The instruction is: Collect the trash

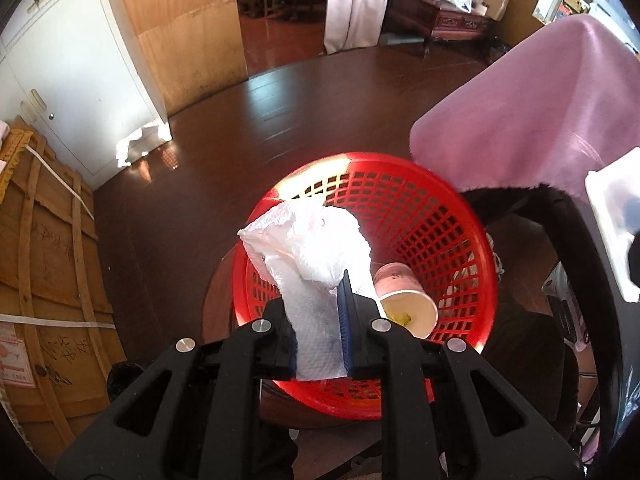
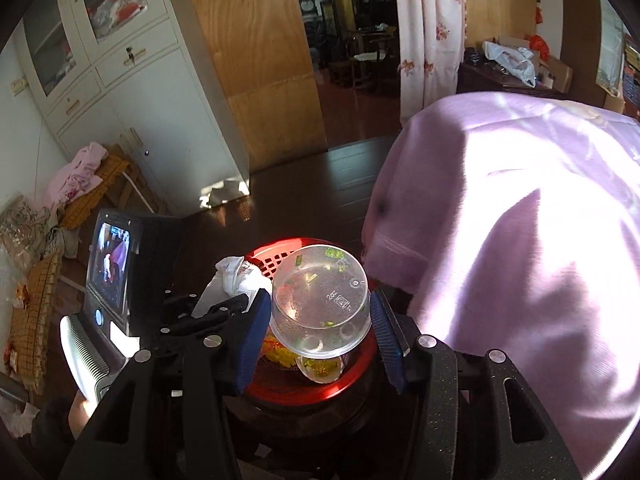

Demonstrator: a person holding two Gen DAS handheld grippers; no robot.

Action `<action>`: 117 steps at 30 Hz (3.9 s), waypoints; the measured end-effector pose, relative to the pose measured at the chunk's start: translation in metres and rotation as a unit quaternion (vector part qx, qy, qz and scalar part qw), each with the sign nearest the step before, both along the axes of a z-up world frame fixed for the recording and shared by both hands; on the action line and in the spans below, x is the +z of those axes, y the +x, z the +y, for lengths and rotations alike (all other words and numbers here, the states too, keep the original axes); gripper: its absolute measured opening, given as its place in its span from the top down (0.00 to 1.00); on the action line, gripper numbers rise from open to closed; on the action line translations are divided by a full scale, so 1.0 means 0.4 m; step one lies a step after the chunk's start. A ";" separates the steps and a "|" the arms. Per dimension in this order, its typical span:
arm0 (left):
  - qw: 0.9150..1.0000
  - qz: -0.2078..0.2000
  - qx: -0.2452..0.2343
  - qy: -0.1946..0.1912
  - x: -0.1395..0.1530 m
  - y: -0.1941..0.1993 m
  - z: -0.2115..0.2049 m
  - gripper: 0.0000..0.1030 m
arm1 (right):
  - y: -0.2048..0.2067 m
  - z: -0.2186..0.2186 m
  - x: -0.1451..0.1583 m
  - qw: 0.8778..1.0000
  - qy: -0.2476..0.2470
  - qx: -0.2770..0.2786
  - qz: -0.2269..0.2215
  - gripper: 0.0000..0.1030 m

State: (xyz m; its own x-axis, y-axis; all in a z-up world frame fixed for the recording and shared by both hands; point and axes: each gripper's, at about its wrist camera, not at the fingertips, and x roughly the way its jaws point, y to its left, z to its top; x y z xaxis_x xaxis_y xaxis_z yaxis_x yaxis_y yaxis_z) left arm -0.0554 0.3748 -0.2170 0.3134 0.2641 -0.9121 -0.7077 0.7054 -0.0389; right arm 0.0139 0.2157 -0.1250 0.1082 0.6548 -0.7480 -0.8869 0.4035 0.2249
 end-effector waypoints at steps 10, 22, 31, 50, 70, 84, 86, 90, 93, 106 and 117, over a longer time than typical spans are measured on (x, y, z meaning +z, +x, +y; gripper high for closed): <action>1.000 0.010 0.004 -0.021 -0.043 0.000 0.016 0.81 | 0.000 0.101 -0.108 0.999 -0.046 0.011 0.020 0.50; 1.000 0.012 0.009 -0.024 -0.055 0.001 0.022 0.48 | 0.009 0.151 -0.186 0.996 -0.076 0.026 0.045 0.42; 1.000 0.010 0.011 -0.012 -0.042 0.000 0.016 0.42 | 0.000 0.139 -0.184 0.996 -0.074 0.022 0.036 0.41; 0.999 0.009 0.038 0.026 0.149 -0.046 -0.047 0.42 | -0.023 0.025 -0.074 0.999 -0.041 0.023 0.024 0.34; 0.982 -0.059 0.068 0.167 0.310 -0.180 -0.223 0.20 | -0.132 -0.169 0.076 0.998 0.029 -0.030 -0.051 0.19; 0.986 -0.063 0.041 0.147 0.249 -0.161 -0.199 0.12 | -0.110 -0.141 0.024 0.998 -0.004 -0.049 -0.044 0.15; 0.986 -0.061 0.046 0.151 0.244 -0.163 -0.202 0.12 | -0.118 -0.144 0.020 0.998 -0.007 -0.047 -0.048 0.15; 0.986 -0.062 0.048 0.150 0.242 -0.159 -0.198 0.12 | -0.123 -0.148 0.019 0.998 -0.003 -0.046 -0.048 0.15; 0.985 -0.058 0.051 0.156 0.241 -0.153 -0.198 0.12 | -0.128 -0.153 0.018 0.997 -0.001 -0.045 -0.060 0.14; 0.982 -0.050 0.052 0.177 0.249 -0.141 -0.220 0.11 | -0.107 -0.191 0.006 0.997 0.005 -0.062 -0.051 0.14; 0.981 -0.052 0.055 0.180 0.257 -0.141 -0.223 0.09 | -0.106 -0.192 0.009 0.996 0.006 -0.069 -0.061 0.13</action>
State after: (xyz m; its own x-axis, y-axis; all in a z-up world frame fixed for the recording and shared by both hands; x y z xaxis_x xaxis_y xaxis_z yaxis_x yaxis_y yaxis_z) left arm -0.1119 0.2857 -0.1141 0.3517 0.6000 -0.7186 -0.7856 0.6066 0.1221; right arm -0.0286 0.1389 -0.1214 0.2876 0.6359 -0.7162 -0.8438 0.5219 0.1246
